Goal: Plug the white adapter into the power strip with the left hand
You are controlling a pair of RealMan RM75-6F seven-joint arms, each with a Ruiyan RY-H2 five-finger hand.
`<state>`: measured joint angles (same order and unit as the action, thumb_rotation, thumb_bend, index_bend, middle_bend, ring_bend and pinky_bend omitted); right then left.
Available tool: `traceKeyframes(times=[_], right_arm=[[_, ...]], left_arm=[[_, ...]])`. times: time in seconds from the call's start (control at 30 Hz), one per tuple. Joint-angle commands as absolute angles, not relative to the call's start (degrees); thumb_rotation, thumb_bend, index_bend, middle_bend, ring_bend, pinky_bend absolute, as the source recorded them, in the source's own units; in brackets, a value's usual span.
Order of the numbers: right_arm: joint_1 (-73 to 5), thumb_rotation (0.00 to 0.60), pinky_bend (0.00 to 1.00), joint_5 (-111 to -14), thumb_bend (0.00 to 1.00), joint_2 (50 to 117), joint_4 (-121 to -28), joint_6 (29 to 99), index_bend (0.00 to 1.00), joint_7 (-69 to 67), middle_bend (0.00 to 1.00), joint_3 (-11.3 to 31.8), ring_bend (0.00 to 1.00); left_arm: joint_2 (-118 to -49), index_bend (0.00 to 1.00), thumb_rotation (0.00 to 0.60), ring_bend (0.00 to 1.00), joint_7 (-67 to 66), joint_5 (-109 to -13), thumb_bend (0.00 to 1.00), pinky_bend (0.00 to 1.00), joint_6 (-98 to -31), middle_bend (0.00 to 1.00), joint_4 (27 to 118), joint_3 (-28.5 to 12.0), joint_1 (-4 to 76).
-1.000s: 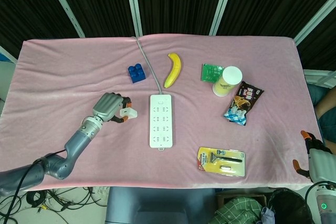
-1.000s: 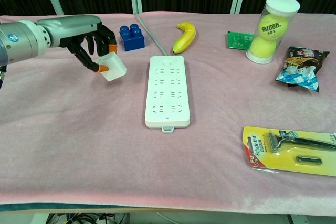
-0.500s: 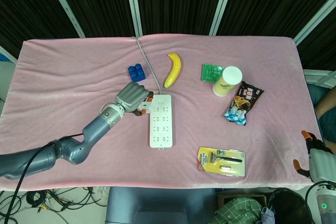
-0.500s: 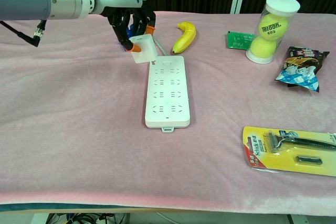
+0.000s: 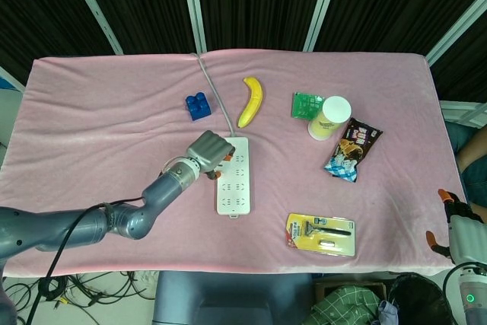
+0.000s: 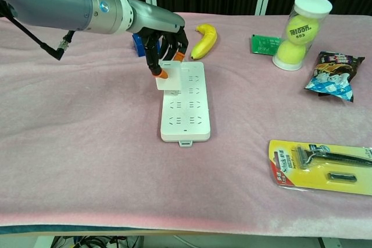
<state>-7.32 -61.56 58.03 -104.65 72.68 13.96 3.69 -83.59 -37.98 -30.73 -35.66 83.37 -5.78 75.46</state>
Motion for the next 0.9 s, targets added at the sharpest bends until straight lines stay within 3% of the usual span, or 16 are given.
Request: traceKeyframes(times=[0.03, 0.9], right_arm=[[-7.32, 0.600, 0.27, -61.60, 0.29, 58.04, -104.62, 72.72, 0.08, 13.99, 0.09, 3.68, 0.16], [-7.32, 0.600, 0.27, -61.71, 0.28, 58.04, -104.59, 72.84, 0.08, 13.90, 0.09, 3.66, 0.16]], left_arm=[[-82.91, 0.54, 0.600, 0.40, -39.88, -27.19, 0.37, 0.46, -37.26, 0.57, 85.14, -3.49, 77.75], [-85.96, 0.57, 0.600, 0.40, -40.54, -26.28, 0.37, 0.46, -40.65, 0.58, 82.92, -0.82, 80.92]])
